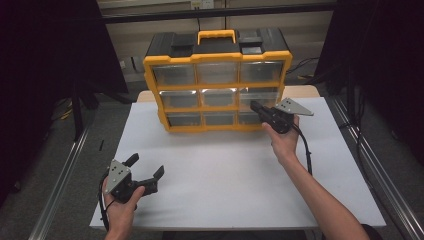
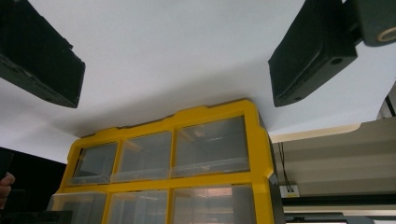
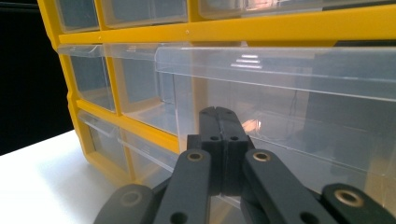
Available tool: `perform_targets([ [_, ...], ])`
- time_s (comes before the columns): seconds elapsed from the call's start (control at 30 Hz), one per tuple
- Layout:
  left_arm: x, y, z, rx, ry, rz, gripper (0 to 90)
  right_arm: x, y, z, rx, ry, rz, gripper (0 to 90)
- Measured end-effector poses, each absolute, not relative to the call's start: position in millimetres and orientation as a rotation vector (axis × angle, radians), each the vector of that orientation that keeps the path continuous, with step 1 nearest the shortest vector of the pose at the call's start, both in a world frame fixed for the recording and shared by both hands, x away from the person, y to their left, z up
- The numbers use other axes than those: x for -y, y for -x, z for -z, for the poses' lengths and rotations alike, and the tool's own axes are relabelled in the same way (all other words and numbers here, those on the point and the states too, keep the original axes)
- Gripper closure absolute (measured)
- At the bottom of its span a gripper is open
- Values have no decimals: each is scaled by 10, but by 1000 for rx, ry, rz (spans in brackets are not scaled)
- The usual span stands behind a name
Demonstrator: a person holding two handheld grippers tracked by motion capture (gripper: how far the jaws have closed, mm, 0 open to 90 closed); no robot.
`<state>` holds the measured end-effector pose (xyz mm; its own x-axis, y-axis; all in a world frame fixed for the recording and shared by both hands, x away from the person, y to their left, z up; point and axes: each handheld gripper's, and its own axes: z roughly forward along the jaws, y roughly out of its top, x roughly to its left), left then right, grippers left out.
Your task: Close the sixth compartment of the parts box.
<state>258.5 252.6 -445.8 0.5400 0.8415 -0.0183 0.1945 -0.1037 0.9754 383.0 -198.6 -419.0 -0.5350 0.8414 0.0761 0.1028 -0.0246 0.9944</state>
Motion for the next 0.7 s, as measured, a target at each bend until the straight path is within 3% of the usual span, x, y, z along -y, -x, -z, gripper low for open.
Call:
perform_targets([
  [0.7,-2529,-2586,4457,-892,-1623,-698,36,1976,-3887,4194,-1658,-1009,-1617,900],
])
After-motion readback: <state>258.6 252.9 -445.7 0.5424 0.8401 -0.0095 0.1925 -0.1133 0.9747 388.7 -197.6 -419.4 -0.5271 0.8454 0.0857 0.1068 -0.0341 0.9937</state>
